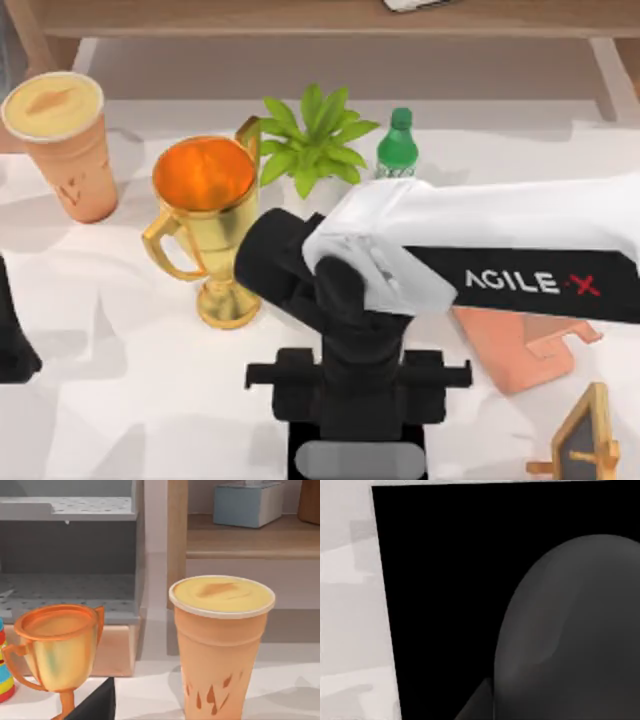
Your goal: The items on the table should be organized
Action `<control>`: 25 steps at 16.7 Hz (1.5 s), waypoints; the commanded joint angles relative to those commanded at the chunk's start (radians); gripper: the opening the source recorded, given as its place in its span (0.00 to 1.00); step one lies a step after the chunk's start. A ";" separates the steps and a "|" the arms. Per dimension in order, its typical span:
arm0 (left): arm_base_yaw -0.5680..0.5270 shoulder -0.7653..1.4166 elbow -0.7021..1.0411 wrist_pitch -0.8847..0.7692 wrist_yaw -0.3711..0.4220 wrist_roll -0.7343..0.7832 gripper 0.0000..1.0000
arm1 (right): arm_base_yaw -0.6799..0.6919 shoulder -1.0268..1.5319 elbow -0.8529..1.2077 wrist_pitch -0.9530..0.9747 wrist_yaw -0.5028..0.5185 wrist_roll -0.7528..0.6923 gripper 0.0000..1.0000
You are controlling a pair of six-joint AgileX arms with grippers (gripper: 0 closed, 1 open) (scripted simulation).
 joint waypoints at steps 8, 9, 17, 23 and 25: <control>0.000 0.000 0.000 0.000 0.000 0.000 1.00 | 0.000 0.000 0.000 0.000 0.000 0.000 1.00; 0.000 0.000 0.000 0.000 0.000 0.000 1.00 | 0.000 0.000 0.000 0.000 0.000 0.000 1.00; 0.000 0.000 0.000 0.000 0.000 0.000 1.00 | -0.070 -0.057 0.039 0.003 -0.023 0.098 1.00; 0.000 0.000 0.000 0.000 0.000 0.000 1.00 | -0.327 -0.195 0.158 0.029 -0.088 0.484 1.00; 0.000 0.000 0.000 0.000 0.000 0.000 1.00 | -0.442 -0.232 0.190 0.037 -0.106 0.654 1.00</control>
